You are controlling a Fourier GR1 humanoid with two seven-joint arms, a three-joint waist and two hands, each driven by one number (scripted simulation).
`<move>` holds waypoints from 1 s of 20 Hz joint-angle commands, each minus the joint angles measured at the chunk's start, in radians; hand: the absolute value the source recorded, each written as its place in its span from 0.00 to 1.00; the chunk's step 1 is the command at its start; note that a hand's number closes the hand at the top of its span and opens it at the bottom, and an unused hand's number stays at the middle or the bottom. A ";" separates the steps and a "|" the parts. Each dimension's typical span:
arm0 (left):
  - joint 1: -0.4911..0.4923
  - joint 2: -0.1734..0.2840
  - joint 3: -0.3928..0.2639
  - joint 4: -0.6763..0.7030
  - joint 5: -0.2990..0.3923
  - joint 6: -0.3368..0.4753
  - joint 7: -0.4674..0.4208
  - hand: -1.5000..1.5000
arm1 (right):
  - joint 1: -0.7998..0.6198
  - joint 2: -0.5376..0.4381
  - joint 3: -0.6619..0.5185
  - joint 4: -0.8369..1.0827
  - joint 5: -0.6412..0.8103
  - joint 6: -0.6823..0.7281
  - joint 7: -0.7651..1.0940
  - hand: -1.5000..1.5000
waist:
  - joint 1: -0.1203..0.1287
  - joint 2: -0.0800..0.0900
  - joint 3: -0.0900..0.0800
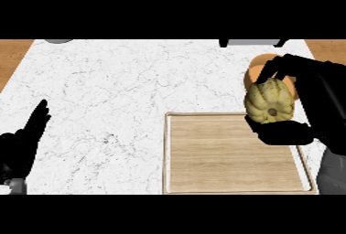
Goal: Pick the squash from the tray and place it in the pot
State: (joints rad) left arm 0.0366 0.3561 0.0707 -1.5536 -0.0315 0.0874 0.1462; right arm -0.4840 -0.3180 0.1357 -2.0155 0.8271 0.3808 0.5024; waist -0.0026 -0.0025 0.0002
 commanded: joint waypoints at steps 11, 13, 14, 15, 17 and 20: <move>-0.011 -0.028 0.024 0.017 -0.031 -0.036 -0.011 0.50 | -0.184 -0.087 -0.321 0.406 -0.131 -0.118 -0.283 1.00 | 0.010 0.004 0.000; 0.032 -0.038 0.018 0.030 -0.041 -0.037 -0.086 0.50 | -0.324 -0.090 -0.310 0.587 -0.103 -0.151 -0.301 1.00 | 0.025 0.007 -0.001; 0.011 -0.076 -0.003 0.052 -0.063 -0.010 -0.082 0.50 | -0.285 -0.067 -0.290 0.600 -0.078 -0.202 -0.335 1.00 | 0.017 0.006 0.000; -0.059 -0.050 0.016 0.057 -0.051 -0.020 -0.020 0.50 | -0.354 -0.103 -0.322 0.687 -0.085 -0.191 -0.345 1.00 | 0.018 0.007 0.000; -0.060 -0.059 -0.013 0.014 -0.063 -0.021 0.017 0.50 | -0.397 -0.153 -0.338 0.836 -0.074 -0.218 -0.452 1.00 | 0.030 0.011 0.000; -0.003 -0.052 -0.004 -0.007 -0.064 -0.035 -0.016 0.50 | -0.470 -0.116 -0.312 1.011 -0.022 -0.311 -0.497 1.00 | 0.042 0.013 0.000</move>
State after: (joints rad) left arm 0.0081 0.3139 0.0827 -1.5385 -0.0781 0.0530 0.1368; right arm -0.8586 -0.4222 -0.1737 -1.2279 0.7637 0.1441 0.0892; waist 0.0246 0.0062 0.0003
